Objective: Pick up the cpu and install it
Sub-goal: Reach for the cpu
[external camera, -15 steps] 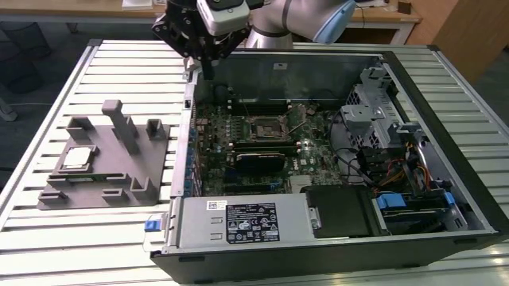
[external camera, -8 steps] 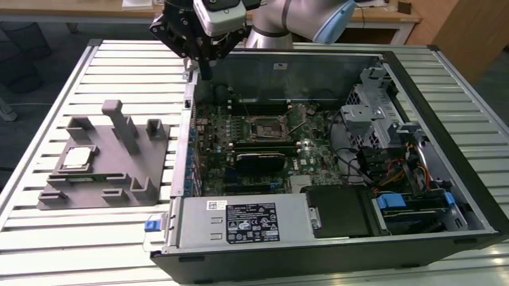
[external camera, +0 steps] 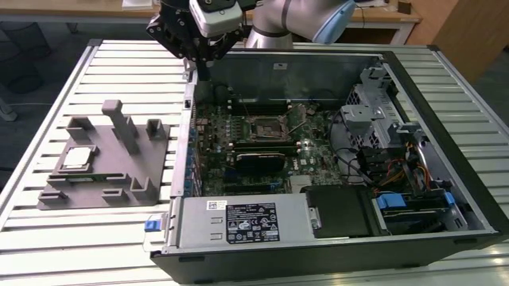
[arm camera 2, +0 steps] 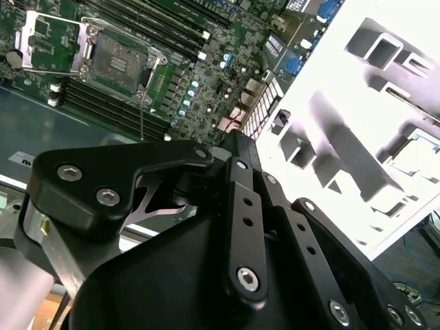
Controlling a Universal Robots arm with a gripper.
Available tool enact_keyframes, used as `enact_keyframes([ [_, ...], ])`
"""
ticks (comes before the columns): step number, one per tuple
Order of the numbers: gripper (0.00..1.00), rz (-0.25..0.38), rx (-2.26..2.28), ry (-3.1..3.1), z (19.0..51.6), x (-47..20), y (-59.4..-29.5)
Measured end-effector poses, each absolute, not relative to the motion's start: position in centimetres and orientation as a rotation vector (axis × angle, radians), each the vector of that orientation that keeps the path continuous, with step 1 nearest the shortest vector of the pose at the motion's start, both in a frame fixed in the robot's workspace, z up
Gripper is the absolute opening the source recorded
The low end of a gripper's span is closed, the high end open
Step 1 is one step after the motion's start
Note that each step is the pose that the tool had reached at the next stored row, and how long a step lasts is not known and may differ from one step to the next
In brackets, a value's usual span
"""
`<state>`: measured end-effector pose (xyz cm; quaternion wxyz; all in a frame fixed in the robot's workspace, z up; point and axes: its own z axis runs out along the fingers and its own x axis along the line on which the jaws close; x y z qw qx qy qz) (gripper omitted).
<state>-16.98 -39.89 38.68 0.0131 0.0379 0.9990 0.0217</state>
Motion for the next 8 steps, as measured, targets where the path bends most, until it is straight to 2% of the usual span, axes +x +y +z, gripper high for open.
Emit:
enact_keyframes([
  [8, 0.11, 0.068, 0.118, 3.113, 38.56, -17.35, -39.89],
])
